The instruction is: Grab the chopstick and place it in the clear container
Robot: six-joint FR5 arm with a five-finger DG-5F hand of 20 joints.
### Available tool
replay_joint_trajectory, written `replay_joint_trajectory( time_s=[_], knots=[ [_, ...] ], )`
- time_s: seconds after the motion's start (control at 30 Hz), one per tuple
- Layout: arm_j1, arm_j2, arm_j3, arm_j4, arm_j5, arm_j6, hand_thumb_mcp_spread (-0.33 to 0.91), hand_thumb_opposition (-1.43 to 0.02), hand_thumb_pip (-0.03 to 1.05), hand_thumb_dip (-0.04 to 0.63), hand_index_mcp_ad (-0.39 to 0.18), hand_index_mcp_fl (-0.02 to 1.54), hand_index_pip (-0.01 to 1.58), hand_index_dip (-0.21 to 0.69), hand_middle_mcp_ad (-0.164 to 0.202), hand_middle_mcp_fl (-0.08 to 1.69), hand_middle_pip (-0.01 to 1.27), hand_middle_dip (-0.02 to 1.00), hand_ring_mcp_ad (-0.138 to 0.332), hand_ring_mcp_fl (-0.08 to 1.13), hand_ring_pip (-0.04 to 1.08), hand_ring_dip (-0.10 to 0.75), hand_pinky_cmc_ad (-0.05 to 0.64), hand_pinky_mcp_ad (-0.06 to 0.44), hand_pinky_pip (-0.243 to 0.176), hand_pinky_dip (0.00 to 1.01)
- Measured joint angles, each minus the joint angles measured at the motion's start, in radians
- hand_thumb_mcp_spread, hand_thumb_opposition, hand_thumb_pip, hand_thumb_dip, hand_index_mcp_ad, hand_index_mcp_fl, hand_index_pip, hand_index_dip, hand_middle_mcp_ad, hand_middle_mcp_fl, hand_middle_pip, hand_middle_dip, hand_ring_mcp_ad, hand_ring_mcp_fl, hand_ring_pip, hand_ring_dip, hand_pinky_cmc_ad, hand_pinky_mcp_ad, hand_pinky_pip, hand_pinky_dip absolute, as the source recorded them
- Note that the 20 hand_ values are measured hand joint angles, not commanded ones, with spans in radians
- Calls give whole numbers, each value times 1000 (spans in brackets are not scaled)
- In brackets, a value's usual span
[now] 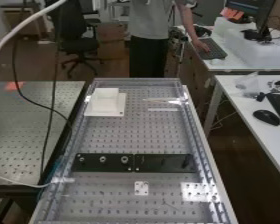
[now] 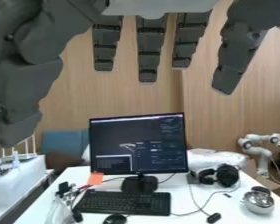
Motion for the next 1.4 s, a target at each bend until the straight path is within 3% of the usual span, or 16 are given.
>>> replay_joint_trajectory(
  time_s=[0.43, 1.4],
  knots=[
    [0, -33, 40, -25, -16, 12, 190, -675, 506, 96, -236, 188, 72, 278, 24, 195, 112, 323, 119, 30, 112, 202, 522, 408, 65, 164],
    [6, -13, 18, -15, -3, 5, 202, -672, 497, 96, -239, 204, 72, 278, 26, 227, 112, 323, 119, 30, 113, 201, 525, 408, 65, 166]
  ],
)
